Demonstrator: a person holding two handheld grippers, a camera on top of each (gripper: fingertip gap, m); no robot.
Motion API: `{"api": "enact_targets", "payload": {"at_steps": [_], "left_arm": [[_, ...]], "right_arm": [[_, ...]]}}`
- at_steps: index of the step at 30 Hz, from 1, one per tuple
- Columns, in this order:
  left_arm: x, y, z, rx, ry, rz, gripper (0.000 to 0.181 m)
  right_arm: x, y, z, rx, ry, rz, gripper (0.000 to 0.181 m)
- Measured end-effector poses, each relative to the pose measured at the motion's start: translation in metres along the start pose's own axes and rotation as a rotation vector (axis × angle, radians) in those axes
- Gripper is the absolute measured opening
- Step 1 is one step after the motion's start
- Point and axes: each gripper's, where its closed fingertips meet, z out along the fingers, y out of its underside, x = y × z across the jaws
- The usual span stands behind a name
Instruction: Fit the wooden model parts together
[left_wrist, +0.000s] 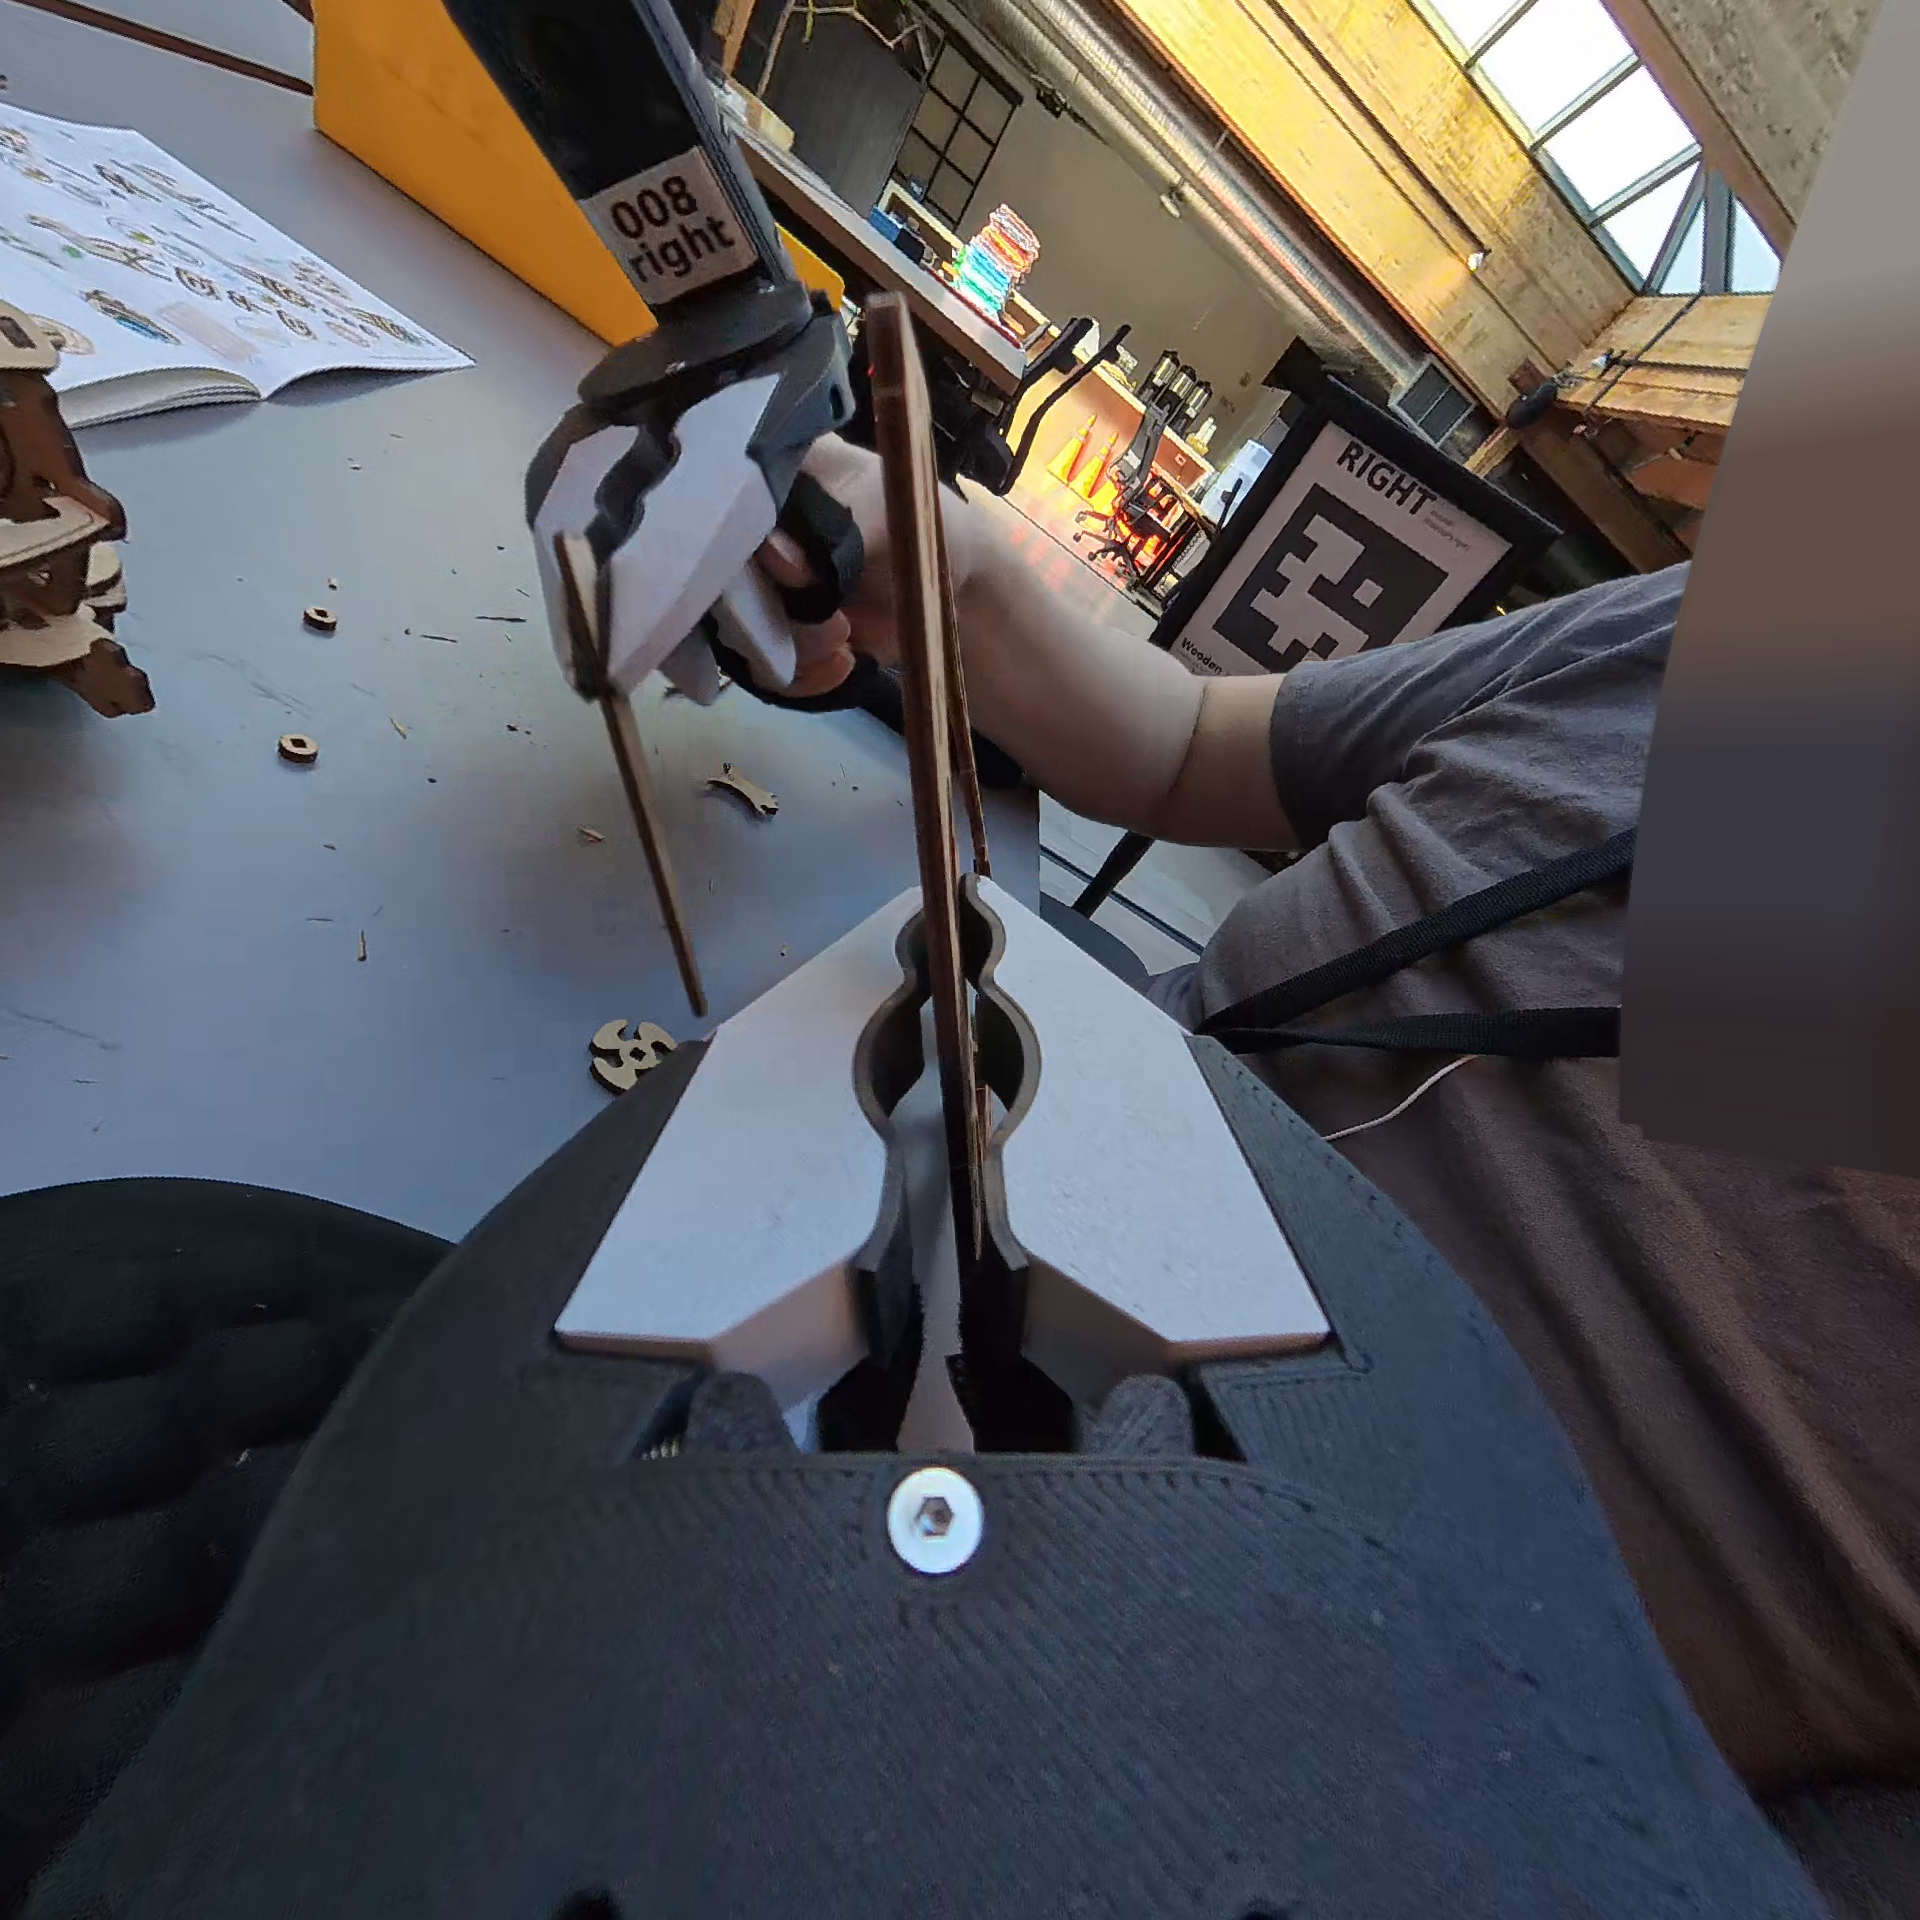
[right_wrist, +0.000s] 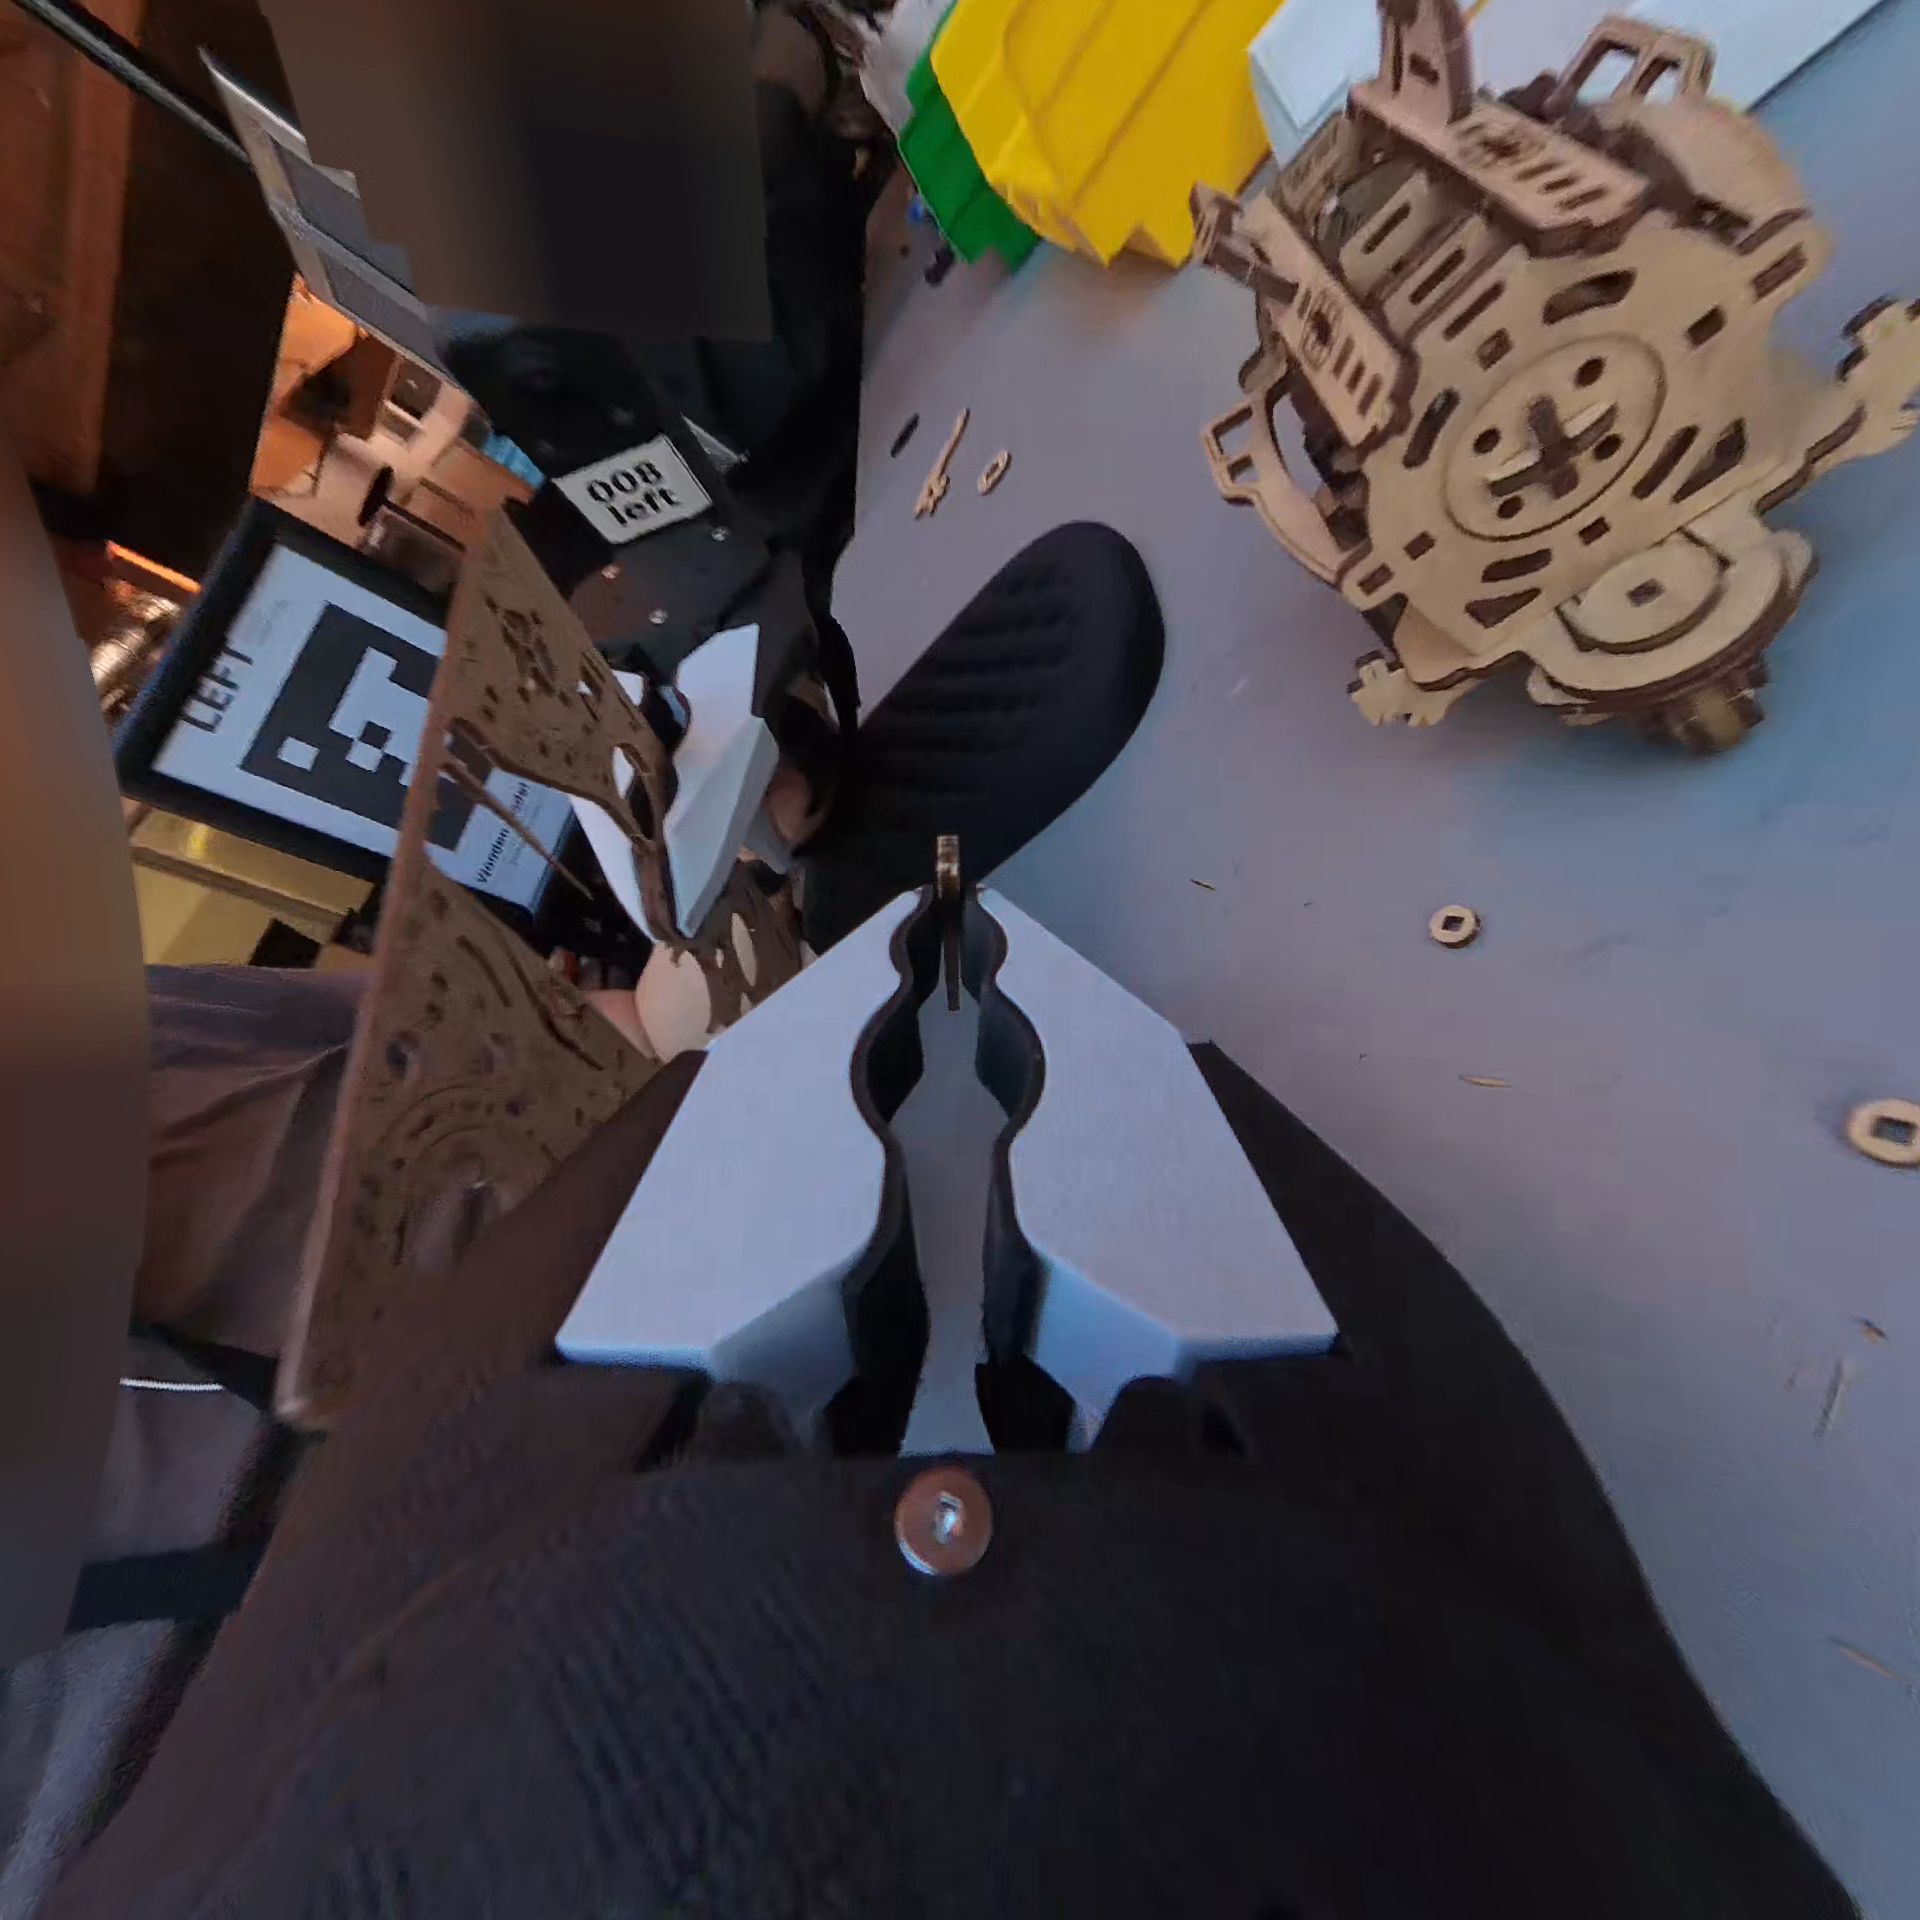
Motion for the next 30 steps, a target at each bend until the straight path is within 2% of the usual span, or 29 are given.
{"api": "enact_targets", "payload": {"at_steps": [4, 9, 19, 23, 30], "left_arm": [[0.000, 0.000, 0.000, 0.001, -0.001, 0.003, 0.001], [0.001, 0.001, 0.001, -0.005, 0.002, 0.003, 0.001], [0.000, 0.002, 0.000, -0.001, -0.002, -0.008, 0.001], [-0.001, 0.001, 0.000, -0.002, -0.005, -0.012, 0.001], [-0.005, -0.001, -0.002, 0.010, -0.018, -0.033, 0.001]], "right_arm": [[0.003, 0.007, 0.012, -0.070, 0.067, -0.067, 0.001], [0.008, -0.002, 0.003, -0.021, 0.108, -0.083, 0.001], [0.014, 0.000, -0.001, -0.033, 0.152, -0.110, 0.001], [0.024, -0.009, -0.021, -0.003, 0.222, -0.129, 0.001], [0.052, -0.030, -0.073, 0.070, 0.389, -0.154, 0.001]]}}
